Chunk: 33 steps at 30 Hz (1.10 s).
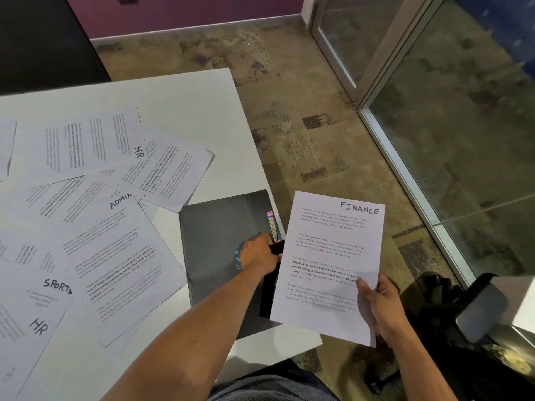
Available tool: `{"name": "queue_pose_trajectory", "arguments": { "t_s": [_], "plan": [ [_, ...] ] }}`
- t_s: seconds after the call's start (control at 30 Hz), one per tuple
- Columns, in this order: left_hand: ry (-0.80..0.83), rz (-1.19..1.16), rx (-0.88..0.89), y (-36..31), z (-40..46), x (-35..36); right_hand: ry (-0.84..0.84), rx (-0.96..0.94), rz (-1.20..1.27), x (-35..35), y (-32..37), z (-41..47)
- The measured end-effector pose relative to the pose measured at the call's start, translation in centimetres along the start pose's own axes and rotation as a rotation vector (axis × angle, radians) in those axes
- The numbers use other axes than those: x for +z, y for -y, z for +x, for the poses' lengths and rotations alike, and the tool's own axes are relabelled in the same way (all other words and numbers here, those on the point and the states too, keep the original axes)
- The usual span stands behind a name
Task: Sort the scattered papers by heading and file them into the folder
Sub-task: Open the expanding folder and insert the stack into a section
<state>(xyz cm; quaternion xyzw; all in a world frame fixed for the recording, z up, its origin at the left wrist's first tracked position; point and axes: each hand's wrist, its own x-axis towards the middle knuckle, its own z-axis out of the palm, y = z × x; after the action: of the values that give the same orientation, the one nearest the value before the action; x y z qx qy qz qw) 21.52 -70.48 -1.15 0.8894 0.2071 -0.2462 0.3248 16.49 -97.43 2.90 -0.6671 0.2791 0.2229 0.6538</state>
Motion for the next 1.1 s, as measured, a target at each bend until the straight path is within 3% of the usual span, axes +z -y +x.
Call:
{"name": "queue_pose_trajectory", "arguments": {
  "t_s": [0.33, 0.5, 0.77, 0.93, 1.1],
  "plan": [
    [-0.048, 0.088, 0.053, 0.1, -0.6, 0.6, 0.002, -0.021, -0.012, -0.5, -0.2, -0.3],
    [0.002, 0.037, 0.042, 0.3, 0.0, 0.3, 0.031, -0.04, 0.016, -0.6, 0.3, -1.1],
    [-0.032, 0.184, 0.183, 1.5, -1.3, 1.5, 0.001, -0.037, 0.077, -1.0, 0.2, -1.4],
    [-0.179, 0.253, 0.116, 0.7, -3.3, 2.9, -0.073, -0.052, 0.011, -1.7, -0.3, -0.9],
    [-0.142, 0.272, 0.069, 0.7, -3.5, 3.2, -0.053, -0.074, 0.023, -1.7, -0.2, -1.2]
  ]
}}
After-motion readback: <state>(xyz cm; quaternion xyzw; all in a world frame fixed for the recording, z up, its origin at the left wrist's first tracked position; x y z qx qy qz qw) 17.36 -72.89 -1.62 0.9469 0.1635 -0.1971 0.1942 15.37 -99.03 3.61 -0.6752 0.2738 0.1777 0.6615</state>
